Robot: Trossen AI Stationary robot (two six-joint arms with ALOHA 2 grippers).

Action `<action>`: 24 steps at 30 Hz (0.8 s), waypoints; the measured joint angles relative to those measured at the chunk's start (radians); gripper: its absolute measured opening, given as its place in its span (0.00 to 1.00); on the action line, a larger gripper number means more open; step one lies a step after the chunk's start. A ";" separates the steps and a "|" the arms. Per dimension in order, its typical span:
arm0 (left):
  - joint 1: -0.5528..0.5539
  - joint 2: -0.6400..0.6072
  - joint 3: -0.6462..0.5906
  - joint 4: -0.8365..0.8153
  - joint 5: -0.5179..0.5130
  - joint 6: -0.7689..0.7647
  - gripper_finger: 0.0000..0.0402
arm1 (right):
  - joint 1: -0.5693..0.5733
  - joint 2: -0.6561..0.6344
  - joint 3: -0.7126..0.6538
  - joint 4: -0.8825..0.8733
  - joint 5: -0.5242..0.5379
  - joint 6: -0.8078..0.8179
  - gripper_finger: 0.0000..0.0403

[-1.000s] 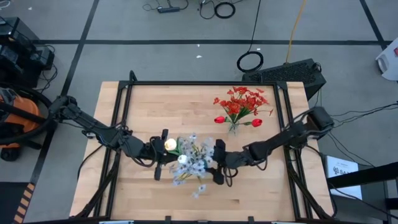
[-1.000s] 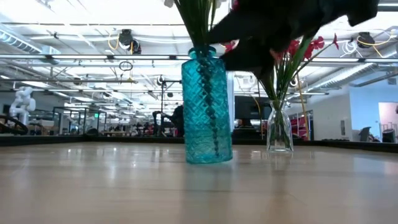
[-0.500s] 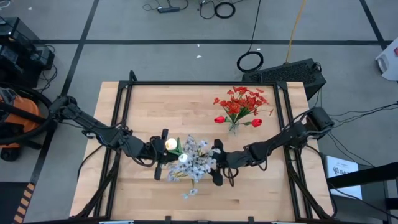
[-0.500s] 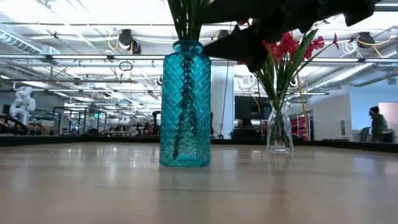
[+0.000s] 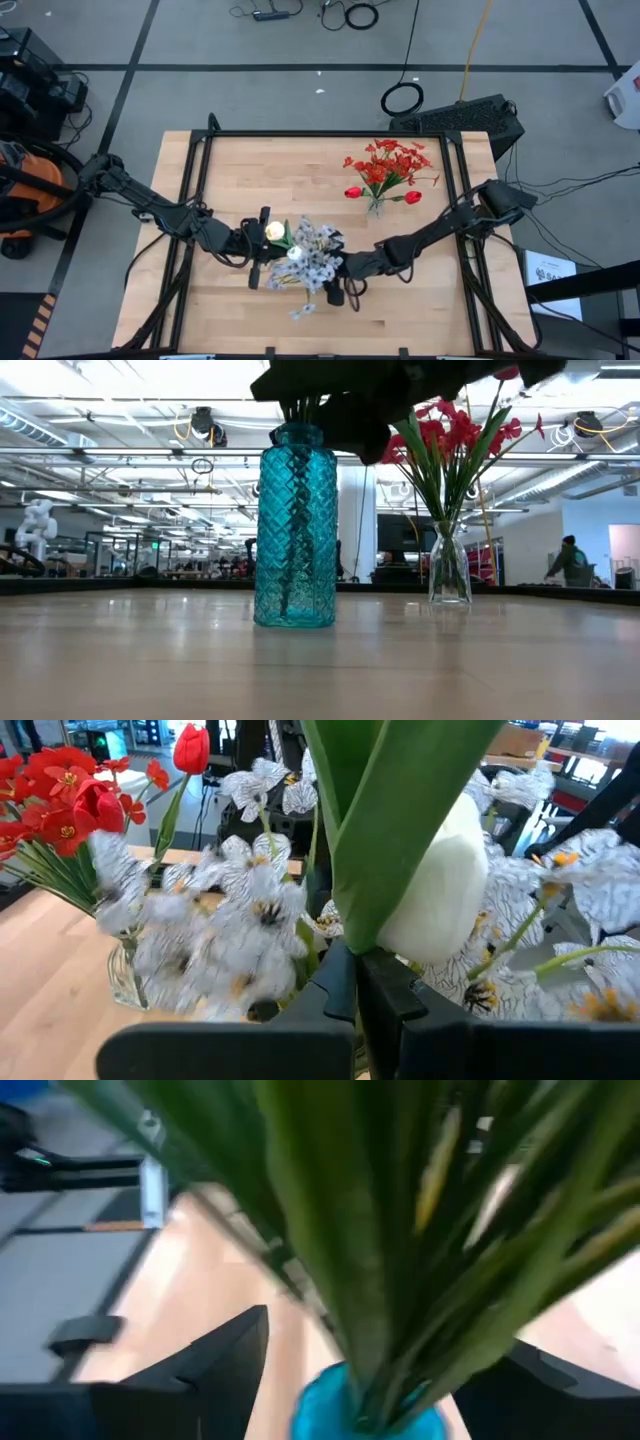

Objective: Sort flowers into vase by color
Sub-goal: Put the yellow flower into the blue flower vase

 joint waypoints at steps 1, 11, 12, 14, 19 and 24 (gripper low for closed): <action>0.000 0.000 0.000 0.001 0.000 0.000 0.00 | -0.001 0.003 0.014 -0.024 0.013 -0.004 0.68; 0.000 0.000 0.000 0.001 0.000 -0.001 0.00 | 0.002 0.006 0.039 -0.078 0.021 0.009 0.43; 0.000 0.000 0.000 0.001 0.000 -0.001 0.00 | 0.001 0.006 0.039 -0.083 0.021 0.014 0.39; 0.000 0.000 0.000 0.001 0.000 -0.001 0.00 | 0.001 0.006 0.039 -0.086 0.022 0.019 0.32; 0.000 0.000 0.000 -0.001 0.000 -0.001 0.00 | 0.001 0.006 0.039 -0.099 0.021 0.014 0.07; 0.000 0.000 0.000 -0.001 0.000 0.000 0.00 | 0.001 0.005 0.040 -0.103 0.021 0.003 0.06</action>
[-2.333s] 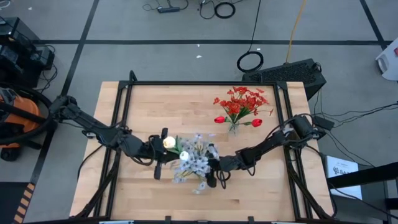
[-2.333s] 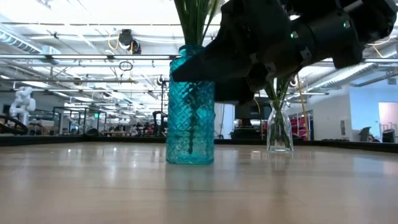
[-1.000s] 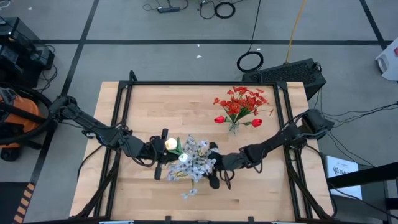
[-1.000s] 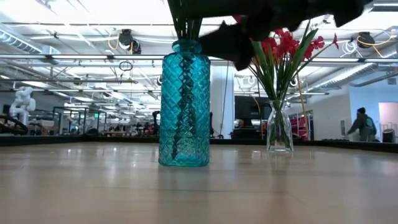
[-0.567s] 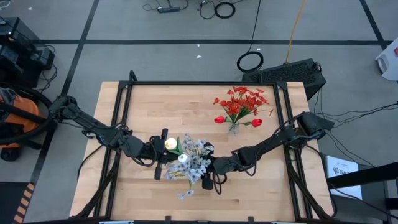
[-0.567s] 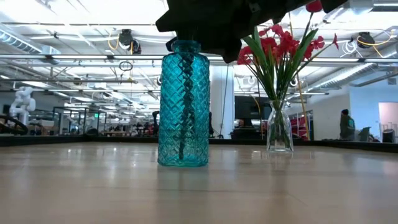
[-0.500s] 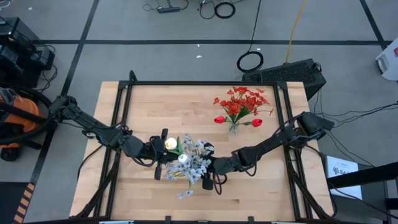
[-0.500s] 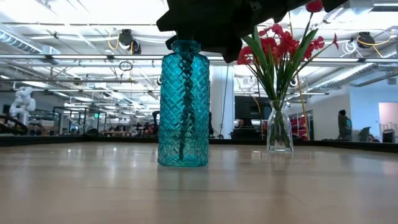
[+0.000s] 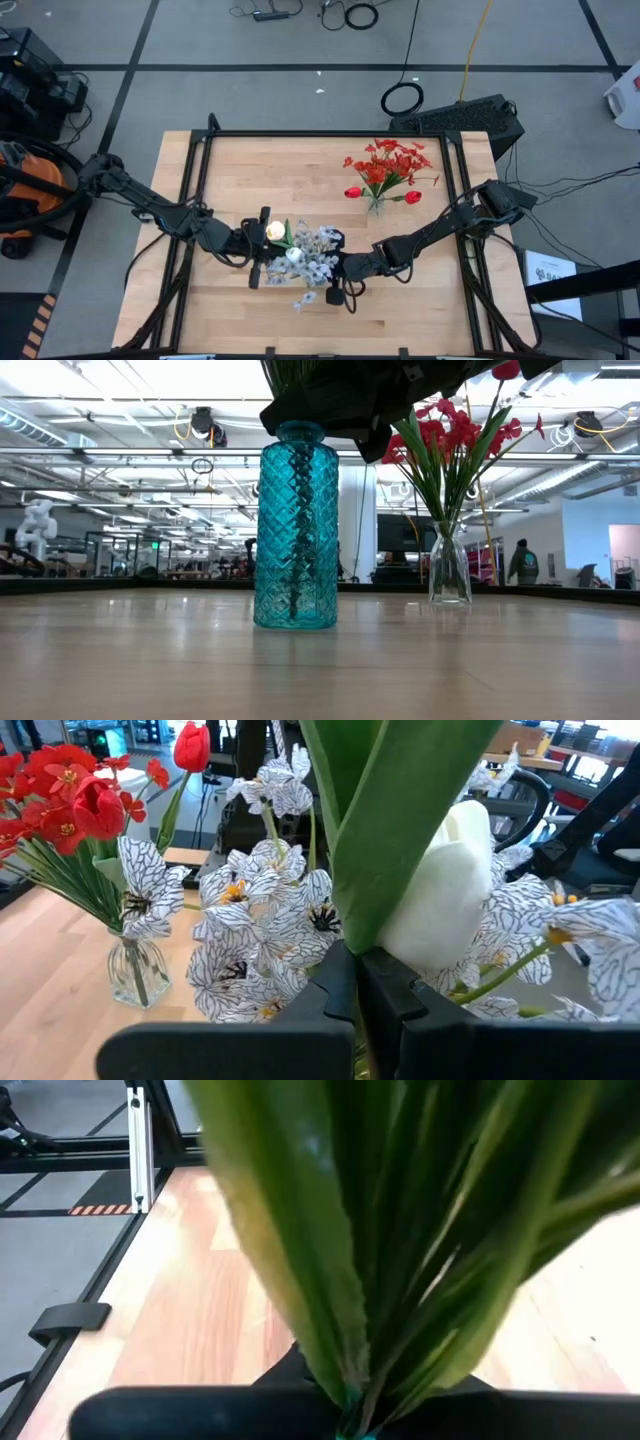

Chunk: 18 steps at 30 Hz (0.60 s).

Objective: Sort flowers into vase by color
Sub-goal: Put the yellow flower into the blue flower vase

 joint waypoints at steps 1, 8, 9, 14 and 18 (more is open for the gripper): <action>0.000 -0.001 0.000 0.000 0.000 0.000 0.00 | 0.000 0.000 0.000 -0.001 0.000 0.000 0.06; 0.000 -0.049 0.018 -0.050 -0.011 0.035 0.00 | -0.002 -0.003 0.002 0.003 0.006 -0.003 0.02; 0.000 -0.057 0.028 -0.067 -0.011 0.040 0.00 | -0.002 -0.004 0.004 0.007 0.008 -0.003 0.02; 0.000 -0.065 0.063 -0.134 -0.012 0.053 0.00 | -0.002 -0.005 0.004 0.006 0.009 -0.005 0.02; 0.000 -0.065 0.077 -0.158 -0.013 0.053 0.00 | -0.002 -0.005 0.003 0.002 0.008 -0.010 0.02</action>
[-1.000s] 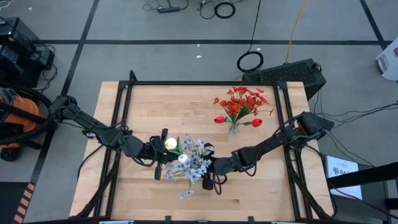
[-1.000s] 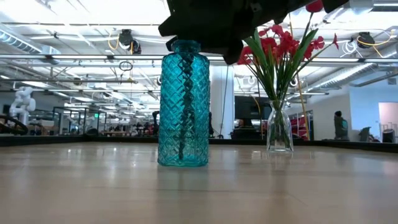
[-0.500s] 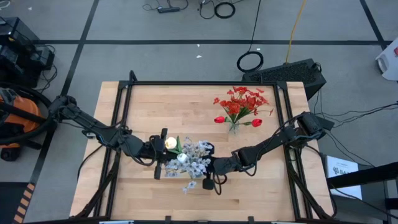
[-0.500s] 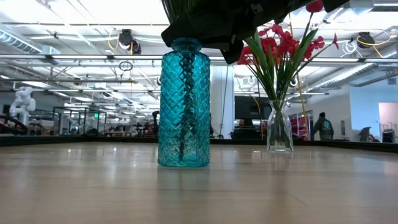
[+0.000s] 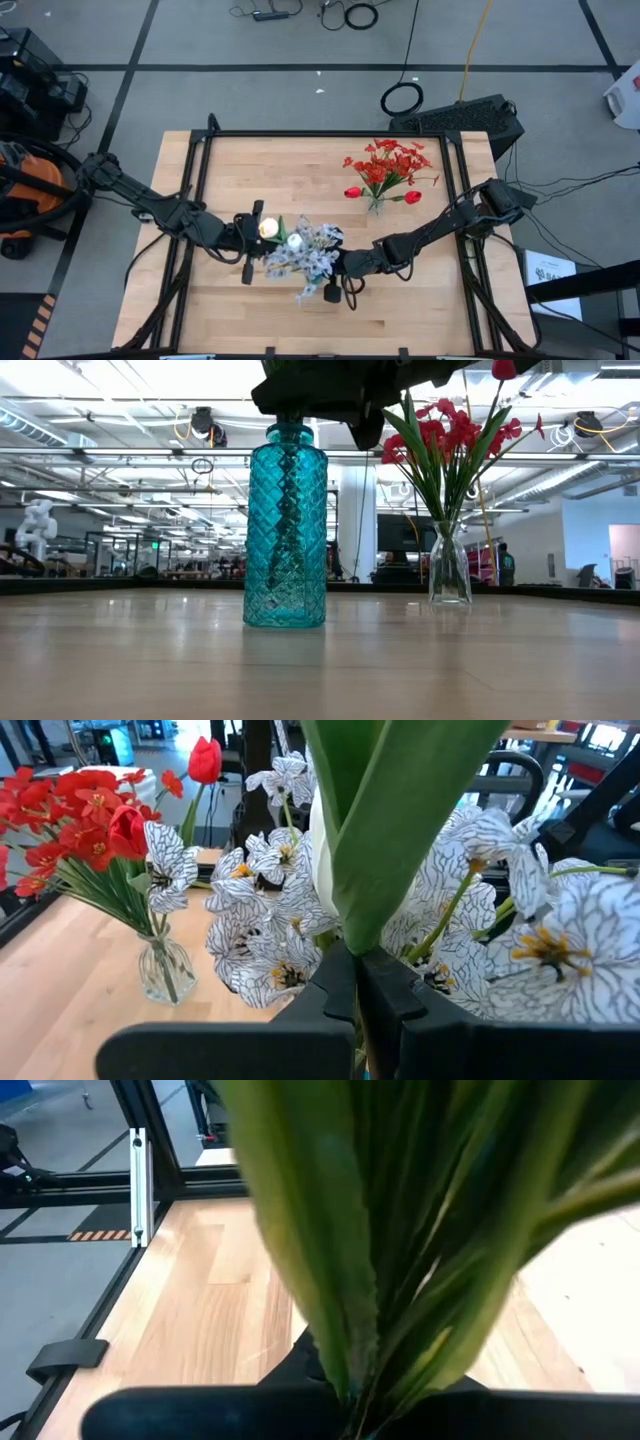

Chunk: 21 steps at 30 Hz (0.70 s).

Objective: Sort flowers into vase by color
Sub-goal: Put the yellow flower into the blue flower vase

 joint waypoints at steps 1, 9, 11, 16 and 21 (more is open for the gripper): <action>0.000 0.000 0.003 -0.006 0.000 0.000 0.00 | 0.000 0.001 0.000 0.000 -0.003 0.000 0.02; 0.000 -0.001 0.029 -0.022 -0.002 0.000 0.00 | 0.000 0.001 0.000 0.007 -0.005 -0.004 0.04; 0.000 -0.001 0.031 -0.020 -0.006 -0.001 0.00 | 0.001 0.003 -0.003 0.008 -0.012 -0.013 0.06; 0.000 -0.004 0.042 0.011 -0.016 -0.024 0.00 | 0.003 0.008 -0.008 -0.011 -0.022 -0.019 0.09; 0.000 -0.001 0.039 0.008 -0.013 -0.025 0.00 | 0.002 0.007 -0.007 -0.014 -0.042 -0.019 0.06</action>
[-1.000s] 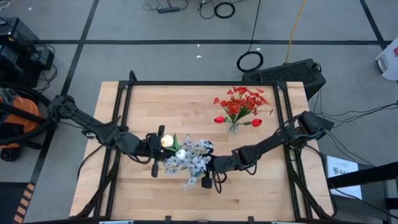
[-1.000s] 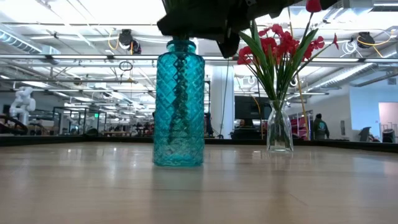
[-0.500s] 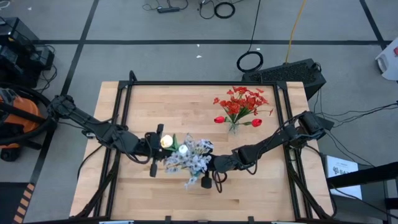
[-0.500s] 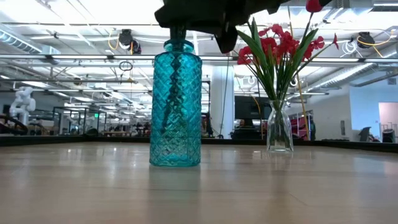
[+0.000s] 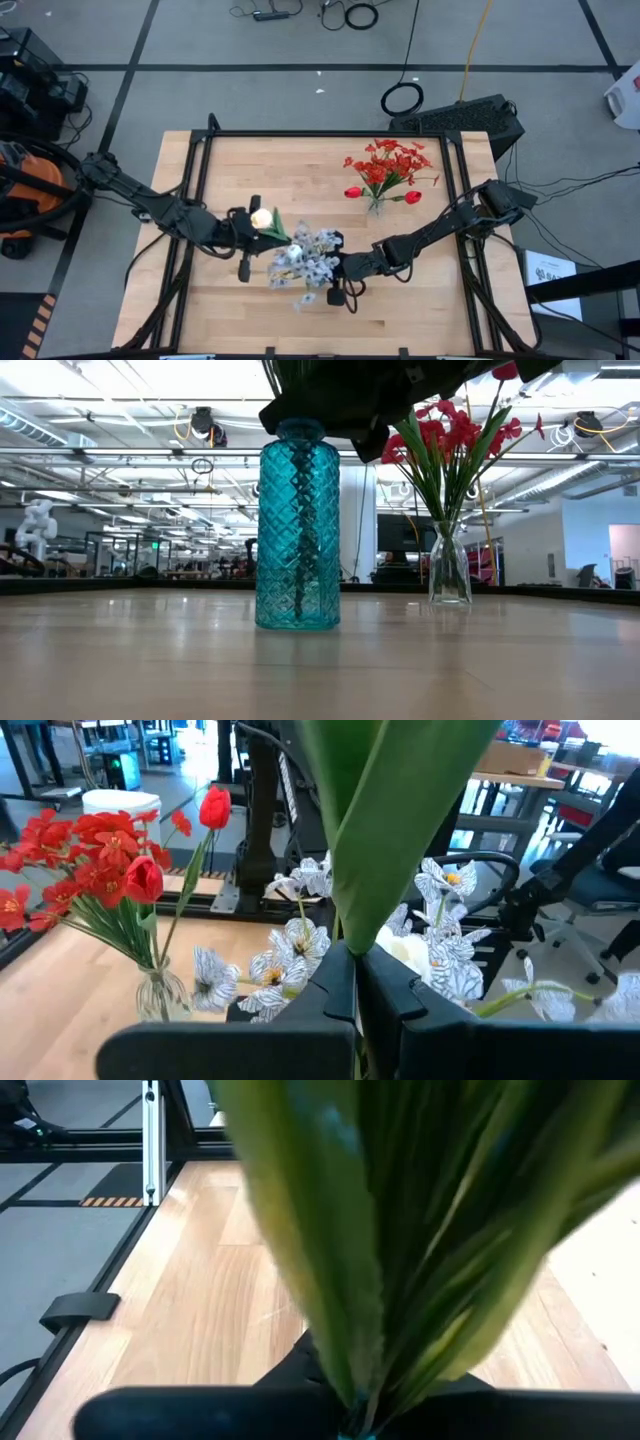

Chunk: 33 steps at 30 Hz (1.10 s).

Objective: Sort flowers into vase by color
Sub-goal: Put the yellow flower into the blue flower vase

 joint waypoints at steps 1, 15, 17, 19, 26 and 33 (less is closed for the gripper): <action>0.000 -0.001 0.000 -0.002 0.000 0.000 0.00 | 0.000 0.000 0.000 0.000 0.000 0.000 0.04; -0.005 -0.097 -0.003 -0.102 -0.067 0.051 0.00 | -0.001 0.000 0.000 0.012 0.003 0.000 0.04; -0.005 -0.135 -0.003 -0.140 -0.071 0.029 0.00 | -0.001 0.000 0.000 0.012 0.003 0.004 0.04; -0.005 -0.175 -0.003 -0.181 -0.076 -0.002 0.00 | -0.001 0.000 0.000 0.013 0.004 0.013 0.04; -0.045 -0.266 -0.005 -0.296 -0.149 -0.029 0.00 | -0.001 0.000 0.000 0.025 0.012 0.025 0.04; -0.100 -0.225 -0.040 -0.227 -0.150 -0.029 0.00 | -0.001 -0.028 0.000 0.026 0.027 0.026 0.04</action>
